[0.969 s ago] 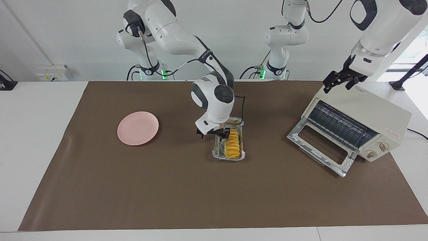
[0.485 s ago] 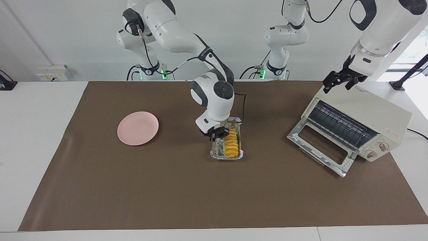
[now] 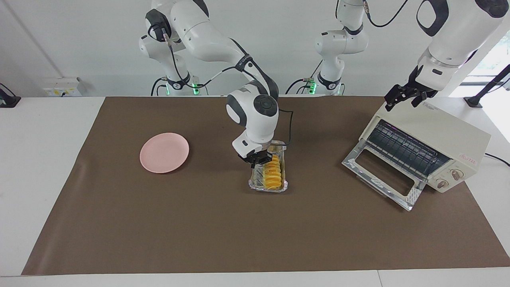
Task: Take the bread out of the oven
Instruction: 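Grasp the foil tray rim with the right gripper, then carry the foil tray with the right gripper beside the pink plate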
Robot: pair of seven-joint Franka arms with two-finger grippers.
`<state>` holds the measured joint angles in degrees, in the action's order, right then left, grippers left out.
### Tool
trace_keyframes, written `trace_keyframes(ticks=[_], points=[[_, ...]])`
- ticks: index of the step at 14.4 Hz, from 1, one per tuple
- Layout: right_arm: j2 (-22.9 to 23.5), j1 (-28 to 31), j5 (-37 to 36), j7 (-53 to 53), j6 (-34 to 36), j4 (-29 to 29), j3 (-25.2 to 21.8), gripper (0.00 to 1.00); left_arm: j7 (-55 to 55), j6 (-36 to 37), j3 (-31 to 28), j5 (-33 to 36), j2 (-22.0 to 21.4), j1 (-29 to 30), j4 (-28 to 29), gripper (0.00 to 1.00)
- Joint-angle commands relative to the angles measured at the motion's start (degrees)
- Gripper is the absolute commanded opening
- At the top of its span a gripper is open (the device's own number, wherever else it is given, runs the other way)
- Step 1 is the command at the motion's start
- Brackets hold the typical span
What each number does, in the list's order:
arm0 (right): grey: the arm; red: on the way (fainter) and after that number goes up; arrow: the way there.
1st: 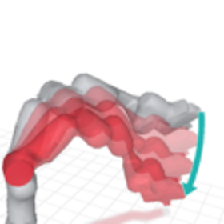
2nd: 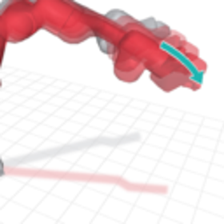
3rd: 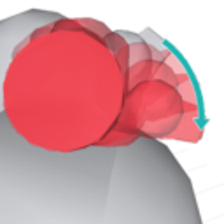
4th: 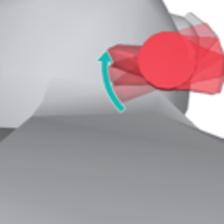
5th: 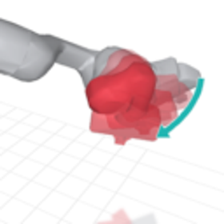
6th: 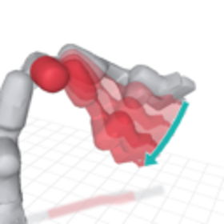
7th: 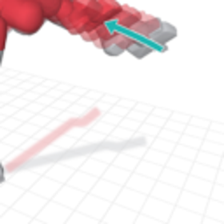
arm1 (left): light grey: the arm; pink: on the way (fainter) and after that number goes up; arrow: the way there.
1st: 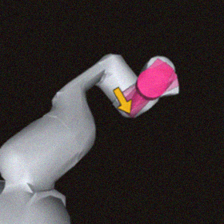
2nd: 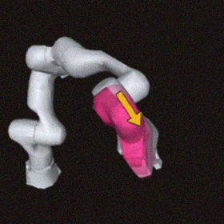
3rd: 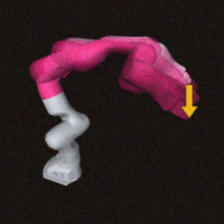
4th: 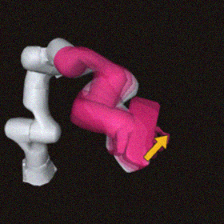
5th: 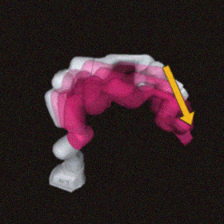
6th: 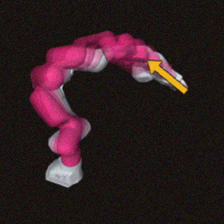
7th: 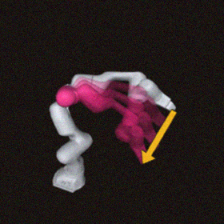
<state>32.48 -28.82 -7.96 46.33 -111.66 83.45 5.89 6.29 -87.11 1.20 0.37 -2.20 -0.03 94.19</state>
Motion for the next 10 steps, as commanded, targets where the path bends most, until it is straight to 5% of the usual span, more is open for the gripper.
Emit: trace_keyframes(ticks=[1, 5, 10], points=[[-2.0, 2.8, 0.7, -6.2, 6.2, -4.1, 0.2, 0.0, -0.8, -0.7, -0.1, -1.0, -0.5, 0.1, 0.6, 1.0], [-6.2, 13.8, 4.7, -22.5, 8.4, -4.2, 0.2, 0.0, -0.8, -0.7, -0.1, -0.9, -0.5, 0.1, 0.6, 1.0], [-5.9, 25.9, 4.6, -41.5, 5.3, -2.5, 0.1, 0.0, -0.8, -0.7, -0.1, -1.0, -0.5, 0.1, 0.6, 1.0]])
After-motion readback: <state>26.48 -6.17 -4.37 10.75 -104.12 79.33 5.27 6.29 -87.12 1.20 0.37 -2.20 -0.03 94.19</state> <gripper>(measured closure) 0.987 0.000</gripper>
